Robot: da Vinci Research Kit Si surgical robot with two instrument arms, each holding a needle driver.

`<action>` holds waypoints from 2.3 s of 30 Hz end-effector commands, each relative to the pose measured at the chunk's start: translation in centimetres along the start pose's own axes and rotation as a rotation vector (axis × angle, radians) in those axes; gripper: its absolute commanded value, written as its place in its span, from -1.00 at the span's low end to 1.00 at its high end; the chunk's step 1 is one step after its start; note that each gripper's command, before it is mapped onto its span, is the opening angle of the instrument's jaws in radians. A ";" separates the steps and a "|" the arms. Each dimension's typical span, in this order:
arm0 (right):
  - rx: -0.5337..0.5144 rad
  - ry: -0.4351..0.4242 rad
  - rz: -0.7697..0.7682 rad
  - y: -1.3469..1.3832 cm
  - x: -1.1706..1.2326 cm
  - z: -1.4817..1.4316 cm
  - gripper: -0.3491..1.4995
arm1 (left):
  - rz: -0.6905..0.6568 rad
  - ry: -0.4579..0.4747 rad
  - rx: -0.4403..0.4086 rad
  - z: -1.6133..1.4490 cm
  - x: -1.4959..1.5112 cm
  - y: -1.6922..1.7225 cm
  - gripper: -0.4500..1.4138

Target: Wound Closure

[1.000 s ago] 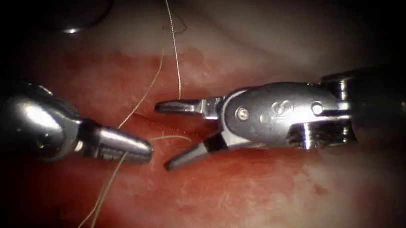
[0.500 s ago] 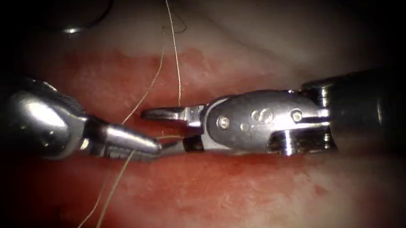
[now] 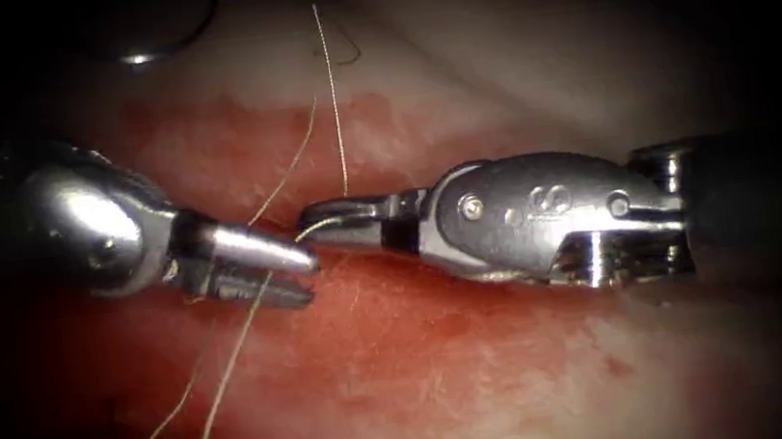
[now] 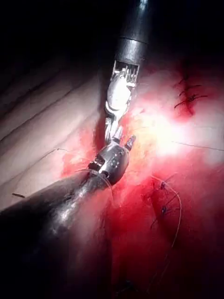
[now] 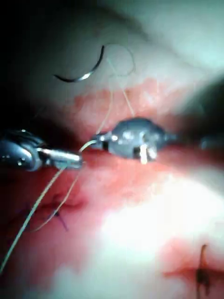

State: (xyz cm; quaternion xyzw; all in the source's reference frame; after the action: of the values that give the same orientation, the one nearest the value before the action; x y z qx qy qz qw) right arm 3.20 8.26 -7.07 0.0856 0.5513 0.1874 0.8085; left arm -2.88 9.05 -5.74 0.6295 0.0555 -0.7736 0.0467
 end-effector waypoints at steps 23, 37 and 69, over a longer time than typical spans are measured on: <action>-0.045 0.101 0.238 0.52 -0.35 -0.01 -1.00 | 0.237 0.024 0.102 0.10 0.24 0.39 0.19; -0.046 0.107 0.280 0.61 -0.50 -0.01 -1.00 | 0.364 0.034 0.071 0.09 0.45 0.71 0.09; -0.041 0.112 0.289 0.54 -0.44 0.00 -1.00 | 0.282 0.102 0.038 -0.20 0.42 0.48 -0.89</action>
State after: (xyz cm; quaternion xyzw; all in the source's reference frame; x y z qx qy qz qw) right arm 2.87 8.58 -6.55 0.1368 0.5722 0.3184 0.7433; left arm -2.61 8.70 -6.26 0.6700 -0.0388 -0.7314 0.1212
